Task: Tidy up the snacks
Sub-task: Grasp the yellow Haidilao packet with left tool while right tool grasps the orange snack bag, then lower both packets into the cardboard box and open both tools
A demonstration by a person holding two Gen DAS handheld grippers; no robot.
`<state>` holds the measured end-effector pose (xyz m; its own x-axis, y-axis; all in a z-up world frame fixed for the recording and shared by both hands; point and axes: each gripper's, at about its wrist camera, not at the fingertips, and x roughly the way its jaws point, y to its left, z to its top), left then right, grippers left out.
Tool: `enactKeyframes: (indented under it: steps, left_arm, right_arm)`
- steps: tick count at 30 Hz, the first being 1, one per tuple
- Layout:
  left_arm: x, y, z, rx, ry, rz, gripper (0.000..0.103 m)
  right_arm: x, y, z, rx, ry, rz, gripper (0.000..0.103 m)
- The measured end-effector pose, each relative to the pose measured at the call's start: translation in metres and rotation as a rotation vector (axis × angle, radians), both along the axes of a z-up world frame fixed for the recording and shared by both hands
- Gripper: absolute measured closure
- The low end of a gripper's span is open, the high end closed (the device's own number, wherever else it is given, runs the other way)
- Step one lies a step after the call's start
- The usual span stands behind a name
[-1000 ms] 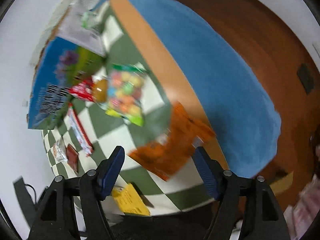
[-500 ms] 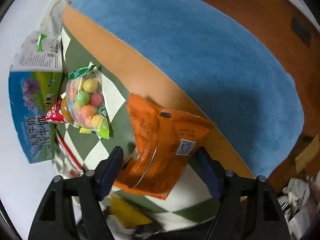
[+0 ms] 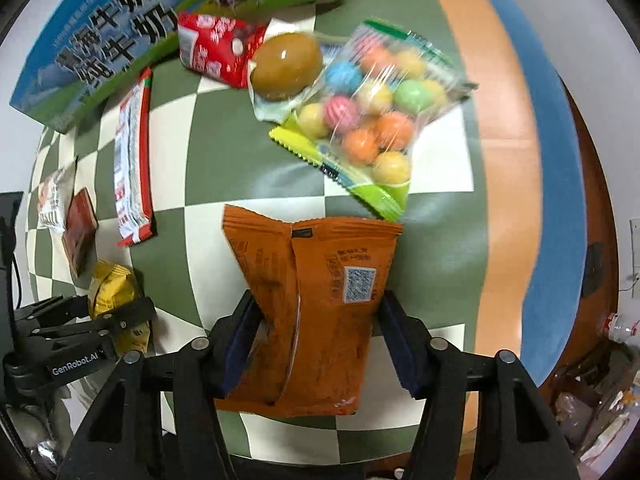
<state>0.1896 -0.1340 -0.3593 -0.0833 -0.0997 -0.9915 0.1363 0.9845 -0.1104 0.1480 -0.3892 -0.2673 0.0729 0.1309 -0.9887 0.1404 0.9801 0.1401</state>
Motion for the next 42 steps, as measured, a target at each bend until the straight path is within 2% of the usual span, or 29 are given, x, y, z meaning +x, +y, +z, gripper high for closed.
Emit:
enactKeyframes:
  steps: [3, 5, 7, 12, 16, 20, 22, 26, 29, 31, 33, 35, 38, 42]
  left_arm:
    - [0.006, -0.015, 0.012, 0.01, -0.041, -0.004, 0.046]
    - [0.012, -0.023, 0.025, 0.01, -0.066, -0.007, 0.055]
    - [0.02, -0.032, 0.038, 0.004, -0.083, -0.006, 0.058]
    - [0.043, -0.031, 0.077, -0.08, -0.079, 0.042, 0.058]
    - [0.065, -0.034, 0.128, -0.161, -0.136, 0.078, 0.058]
    - [0.097, -0.015, 0.185, -0.207, -0.237, 0.1, 0.058]
    - [0.123, -0.003, 0.213, -0.202, -0.297, 0.12, 0.058]
    - [0.162, 0.021, 0.238, -0.158, -0.354, 0.149, 0.058]
    - [0.203, 0.034, 0.237, -0.103, -0.341, 0.167, 0.058]
    - [0.234, 0.044, 0.223, -0.064, -0.309, 0.18, 0.058]
    - [0.26, 0.053, 0.204, -0.038, -0.258, 0.208, 0.058]
    - [0.281, 0.063, 0.178, -0.037, -0.159, 0.235, 0.058]
    - [0.289, 0.068, 0.153, -0.011, -0.083, 0.24, 0.058]
    - [0.29, 0.071, 0.138, 0.006, -0.048, 0.235, 0.058]
  right_arm:
    - [0.0, 0.0, -0.004, 0.012, 0.01, -0.005, 0.041]
    - [0.0, 0.0, 0.0, -0.001, -0.007, 0.009, 0.049]
    - [-0.001, -0.001, 0.006, -0.012, -0.023, 0.018, 0.05]
    - [0.005, -0.008, 0.032, 0.026, -0.067, -0.002, 0.051]
    - [0.016, -0.005, 0.076, 0.098, -0.135, 0.001, 0.051]
    - [0.04, 0.005, 0.13, 0.161, -0.229, 0.038, 0.051]
    - [0.062, 0.014, 0.159, 0.185, -0.278, 0.068, 0.051]
    - [0.122, 0.036, 0.194, 0.167, -0.363, 0.122, 0.051]
    - [0.165, 0.055, 0.199, 0.135, -0.386, 0.161, 0.051]
    - [0.202, 0.073, 0.192, 0.111, -0.374, 0.188, 0.051]
    - [0.229, 0.084, 0.184, 0.101, -0.35, 0.204, 0.051]
    - [0.247, 0.094, 0.172, 0.096, -0.31, 0.222, 0.051]
    - [0.269, 0.105, 0.145, 0.133, -0.223, 0.226, 0.051]
    - [0.273, 0.115, 0.114, 0.149, -0.167, 0.246, 0.051]
